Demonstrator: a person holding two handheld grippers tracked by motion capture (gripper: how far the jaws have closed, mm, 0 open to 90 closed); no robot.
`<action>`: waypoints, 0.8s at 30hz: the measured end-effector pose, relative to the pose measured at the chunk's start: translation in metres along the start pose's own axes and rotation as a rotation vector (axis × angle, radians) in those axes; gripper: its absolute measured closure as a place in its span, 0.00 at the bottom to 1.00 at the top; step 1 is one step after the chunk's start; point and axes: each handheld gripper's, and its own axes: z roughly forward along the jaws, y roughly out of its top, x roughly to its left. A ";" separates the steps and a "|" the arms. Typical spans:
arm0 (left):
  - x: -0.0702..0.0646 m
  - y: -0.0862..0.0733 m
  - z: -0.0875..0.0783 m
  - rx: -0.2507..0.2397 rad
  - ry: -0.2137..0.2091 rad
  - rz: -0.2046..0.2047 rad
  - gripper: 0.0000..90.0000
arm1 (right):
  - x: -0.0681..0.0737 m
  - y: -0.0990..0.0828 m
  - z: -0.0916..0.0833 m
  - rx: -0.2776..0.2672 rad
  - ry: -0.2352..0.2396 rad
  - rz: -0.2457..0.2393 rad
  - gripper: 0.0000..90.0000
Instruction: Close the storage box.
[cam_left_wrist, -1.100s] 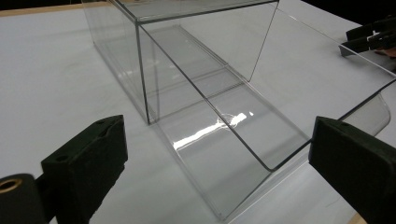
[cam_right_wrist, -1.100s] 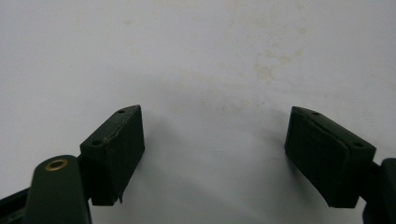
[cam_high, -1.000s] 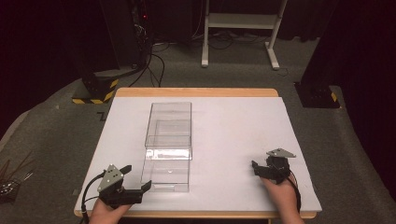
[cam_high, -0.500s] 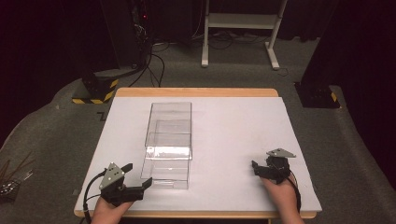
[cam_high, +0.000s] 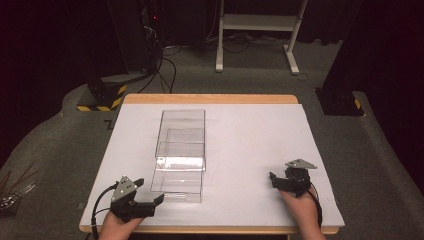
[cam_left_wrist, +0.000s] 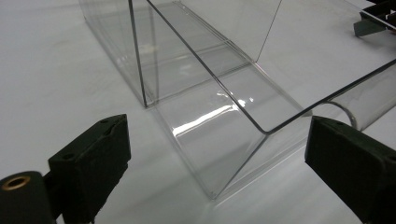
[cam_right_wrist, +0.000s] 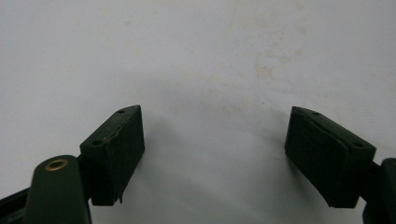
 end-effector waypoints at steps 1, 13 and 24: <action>0.000 0.000 0.002 0.001 0.000 0.002 0.08 | 0.000 0.000 0.000 -0.001 -0.001 0.000 0.22; -0.006 0.003 0.014 0.001 0.001 0.001 0.07 | 0.000 0.000 0.000 0.001 0.000 0.000 0.22; -0.001 0.005 0.020 -0.016 0.005 -0.017 0.08 | 0.000 0.000 0.000 0.000 -0.001 0.000 0.22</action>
